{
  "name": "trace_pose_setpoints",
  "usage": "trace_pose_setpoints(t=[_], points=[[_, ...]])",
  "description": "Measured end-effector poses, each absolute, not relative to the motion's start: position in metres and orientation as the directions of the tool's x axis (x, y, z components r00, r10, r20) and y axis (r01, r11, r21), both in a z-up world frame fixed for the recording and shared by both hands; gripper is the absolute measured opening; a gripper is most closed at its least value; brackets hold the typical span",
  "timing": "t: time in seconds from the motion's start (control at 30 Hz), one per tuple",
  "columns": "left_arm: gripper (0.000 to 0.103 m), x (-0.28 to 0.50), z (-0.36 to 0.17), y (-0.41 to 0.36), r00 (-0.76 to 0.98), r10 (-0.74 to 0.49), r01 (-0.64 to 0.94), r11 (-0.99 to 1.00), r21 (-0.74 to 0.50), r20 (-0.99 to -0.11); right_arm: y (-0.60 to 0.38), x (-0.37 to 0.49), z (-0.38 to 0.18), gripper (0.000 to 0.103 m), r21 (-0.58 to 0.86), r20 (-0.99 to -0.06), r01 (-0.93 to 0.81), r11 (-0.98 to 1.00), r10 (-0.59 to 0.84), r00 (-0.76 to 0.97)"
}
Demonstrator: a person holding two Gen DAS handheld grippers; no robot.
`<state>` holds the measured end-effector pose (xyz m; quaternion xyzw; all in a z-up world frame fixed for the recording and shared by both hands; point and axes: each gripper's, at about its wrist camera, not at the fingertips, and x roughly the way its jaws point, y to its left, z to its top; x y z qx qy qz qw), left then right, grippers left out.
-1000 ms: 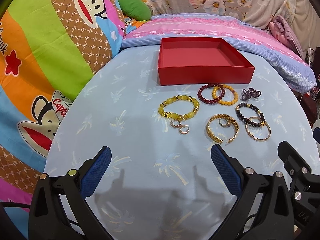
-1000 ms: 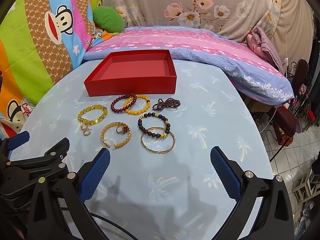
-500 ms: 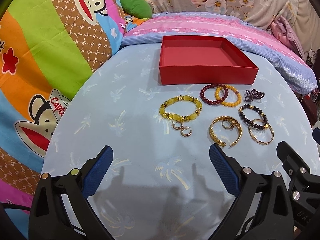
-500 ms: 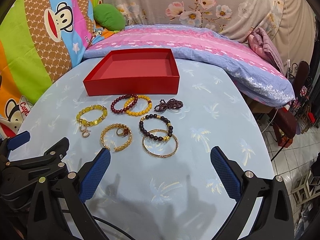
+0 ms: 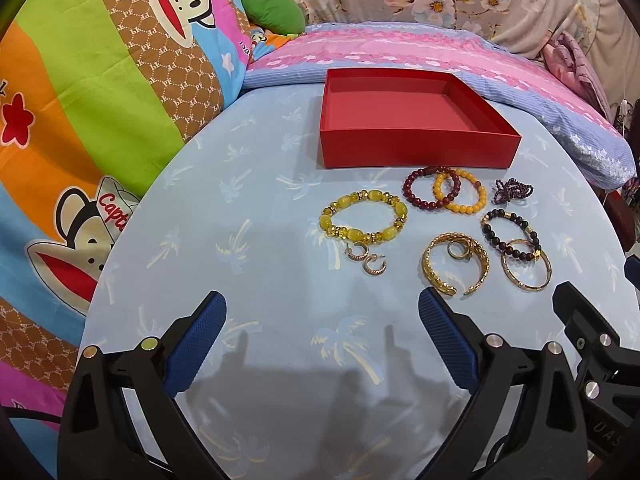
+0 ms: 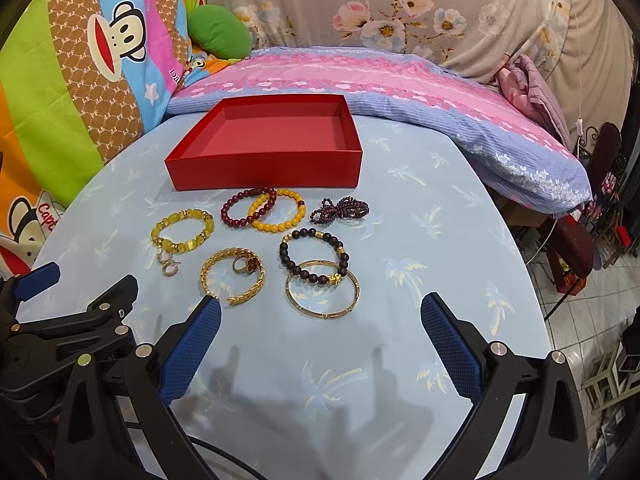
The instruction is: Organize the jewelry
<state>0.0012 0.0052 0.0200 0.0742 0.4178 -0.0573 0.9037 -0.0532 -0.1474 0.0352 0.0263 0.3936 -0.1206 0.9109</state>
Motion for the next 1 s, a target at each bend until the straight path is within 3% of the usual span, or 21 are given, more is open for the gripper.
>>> trace_pose_setpoints(t=[1.0], points=[[0.091,0.0019,0.0167,0.0041,0.651,-0.053,0.176,0.981,0.082,-0.757,-0.1487,-0.0489,0.0322,0.097,-0.039,-0.724,0.242,0.969,-0.195,0.661]])
